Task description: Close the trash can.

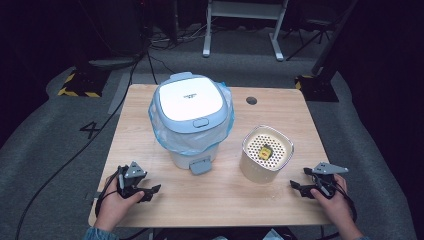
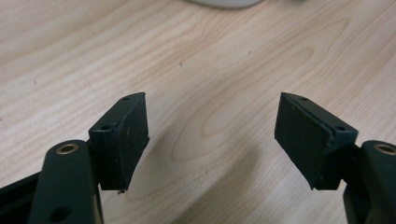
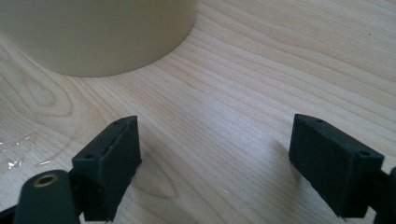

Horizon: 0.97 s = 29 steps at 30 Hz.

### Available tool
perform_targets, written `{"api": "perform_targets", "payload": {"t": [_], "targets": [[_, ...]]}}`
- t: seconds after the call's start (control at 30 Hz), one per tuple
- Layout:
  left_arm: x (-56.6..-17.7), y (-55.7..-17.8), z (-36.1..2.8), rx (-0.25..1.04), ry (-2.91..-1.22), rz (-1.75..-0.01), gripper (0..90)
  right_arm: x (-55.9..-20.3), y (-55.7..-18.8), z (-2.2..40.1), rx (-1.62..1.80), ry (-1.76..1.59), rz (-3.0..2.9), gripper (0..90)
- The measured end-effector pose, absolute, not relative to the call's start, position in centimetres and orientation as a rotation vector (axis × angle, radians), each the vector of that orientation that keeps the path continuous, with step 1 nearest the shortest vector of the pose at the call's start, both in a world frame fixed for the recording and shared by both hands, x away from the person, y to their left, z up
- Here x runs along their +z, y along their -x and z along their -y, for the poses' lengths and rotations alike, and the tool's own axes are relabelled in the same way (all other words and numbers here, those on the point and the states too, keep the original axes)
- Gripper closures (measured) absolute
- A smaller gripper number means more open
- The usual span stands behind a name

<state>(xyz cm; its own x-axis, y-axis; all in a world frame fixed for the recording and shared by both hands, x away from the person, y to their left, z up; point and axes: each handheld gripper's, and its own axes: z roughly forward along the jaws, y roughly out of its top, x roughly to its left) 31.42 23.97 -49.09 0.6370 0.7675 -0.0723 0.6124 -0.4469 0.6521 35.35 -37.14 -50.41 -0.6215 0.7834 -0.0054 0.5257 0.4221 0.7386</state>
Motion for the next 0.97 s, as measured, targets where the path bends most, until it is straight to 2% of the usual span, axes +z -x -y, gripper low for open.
{"api": "perform_targets", "payload": {"t": [0.23, 0.37, 0.63, 0.97], "targets": [[-49.8, -31.1, -23.8, 0.357, -2.215, -1.089, 21.7, -50.4, -35.4, 37.1, 1.025, -1.123, -2.332, 16.7], [-50.5, -31.4, -23.9, 0.404, -2.183, -1.066, 11.4, -50.4, -35.3, 37.1, 1.025, -1.124, -2.332, 16.8], [-50.6, -32.6, -23.7, 0.438, -2.139, -1.179, 7.6, -50.4, -35.3, 37.1, 1.024, -1.122, -2.332, 16.6], [-50.5, -32.6, -23.7, 0.443, -2.143, -1.189, 5.5, -50.4, -35.3, 37.1, 1.023, -1.122, -2.331, 16.6]]}}
